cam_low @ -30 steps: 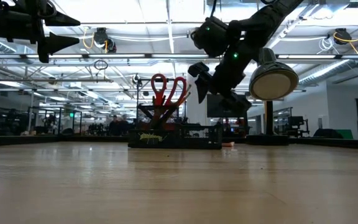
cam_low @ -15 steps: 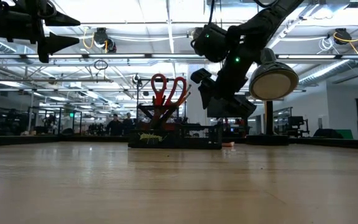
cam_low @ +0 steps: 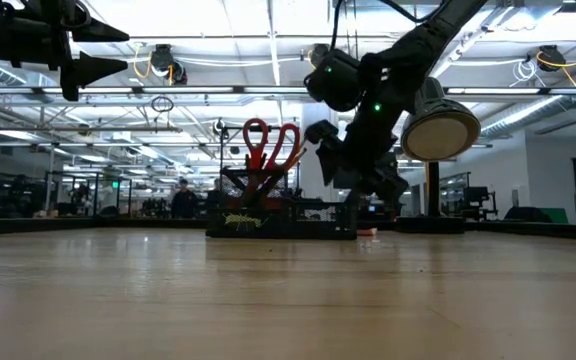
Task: Pick and place office supplies into organizer
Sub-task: Put the pink sticky notes into the black desk organizer
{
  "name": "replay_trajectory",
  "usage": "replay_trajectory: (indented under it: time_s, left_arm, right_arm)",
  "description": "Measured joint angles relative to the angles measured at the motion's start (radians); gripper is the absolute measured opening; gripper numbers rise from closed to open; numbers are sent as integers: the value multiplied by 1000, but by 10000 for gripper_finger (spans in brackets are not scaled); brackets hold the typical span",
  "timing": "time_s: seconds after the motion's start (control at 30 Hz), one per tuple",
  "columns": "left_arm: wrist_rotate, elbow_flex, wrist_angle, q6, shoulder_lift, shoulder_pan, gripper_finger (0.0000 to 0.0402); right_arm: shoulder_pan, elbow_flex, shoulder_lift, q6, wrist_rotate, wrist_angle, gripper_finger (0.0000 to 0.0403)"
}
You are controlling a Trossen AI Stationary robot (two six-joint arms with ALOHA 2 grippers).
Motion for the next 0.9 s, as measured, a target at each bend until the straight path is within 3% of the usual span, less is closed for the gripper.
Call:
replay_trajectory:
  time_s: [0.43, 0.9]
  left_arm:
    - [-7, 0, 0, 0, 0, 0, 255]
    - [-10, 0, 0, 0, 0, 0, 255]
  right_arm:
    - [-2, -2, 26, 114, -25, -15, 209]
    - [0, -2, 21, 116, 8, -58, 92]
